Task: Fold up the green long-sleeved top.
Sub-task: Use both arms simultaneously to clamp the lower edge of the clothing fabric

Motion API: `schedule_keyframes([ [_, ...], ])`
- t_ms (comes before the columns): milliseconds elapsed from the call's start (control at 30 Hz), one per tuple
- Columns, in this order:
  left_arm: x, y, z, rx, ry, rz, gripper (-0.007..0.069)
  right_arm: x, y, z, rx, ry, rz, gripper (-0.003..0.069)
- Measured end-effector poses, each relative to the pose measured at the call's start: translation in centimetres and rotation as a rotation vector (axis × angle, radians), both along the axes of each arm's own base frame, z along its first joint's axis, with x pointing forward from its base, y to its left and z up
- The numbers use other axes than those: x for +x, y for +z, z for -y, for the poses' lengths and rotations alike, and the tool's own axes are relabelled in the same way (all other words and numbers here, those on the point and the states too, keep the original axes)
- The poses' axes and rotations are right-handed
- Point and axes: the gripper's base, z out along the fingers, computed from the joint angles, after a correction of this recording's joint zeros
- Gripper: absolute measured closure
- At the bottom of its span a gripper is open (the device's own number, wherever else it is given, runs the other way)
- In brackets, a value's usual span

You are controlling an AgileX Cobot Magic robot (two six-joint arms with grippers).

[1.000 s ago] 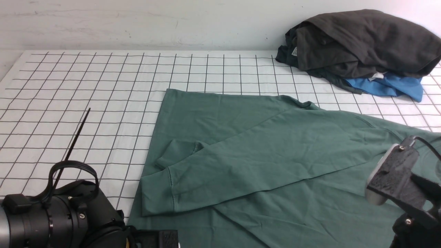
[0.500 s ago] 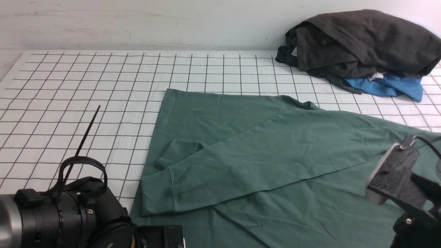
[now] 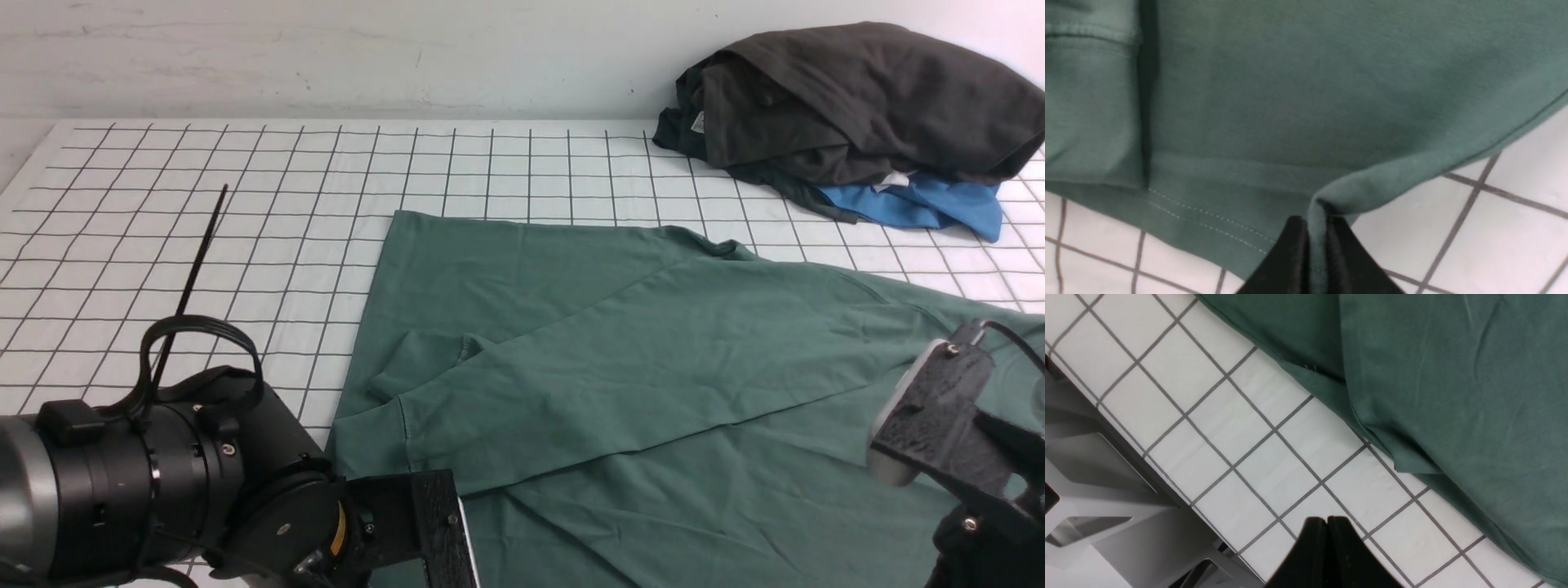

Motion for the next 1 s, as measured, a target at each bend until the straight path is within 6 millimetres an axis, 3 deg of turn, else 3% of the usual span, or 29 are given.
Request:
schedule_keyframes([
  [233,-0.6,0.8,-0.7,0.062,0.082,-0.066,0.0608,0.2,0.0,0.3,-0.034,0.010,0.025,0.0673],
  [533,-1.9,3.2,-3.6,0.033,0.225,-0.211,0.0601,1.1,2.8,-0.2,0.010,0.028,0.118,0.0624],
  [667,-1.5,3.5,-5.1,-0.008,0.288,-0.265,0.0601,1.3,3.3,-0.2,-0.011,0.115,0.166,0.0503],
  [767,-1.2,3.5,-5.6,-0.025,0.323,-0.272,0.0601,1.3,2.7,0.1,-0.063,0.193,0.182,0.0351],
  [867,-1.1,3.5,-5.7,-0.028,0.328,-0.273,0.0601,1.1,0.7,1.0,-0.165,0.251,0.161,0.0184],
  [1000,-1.1,3.5,-5.6,-0.043,0.334,-0.275,0.0601,0.6,-2.9,3.0,-0.361,0.315,0.131,0.0037],
])
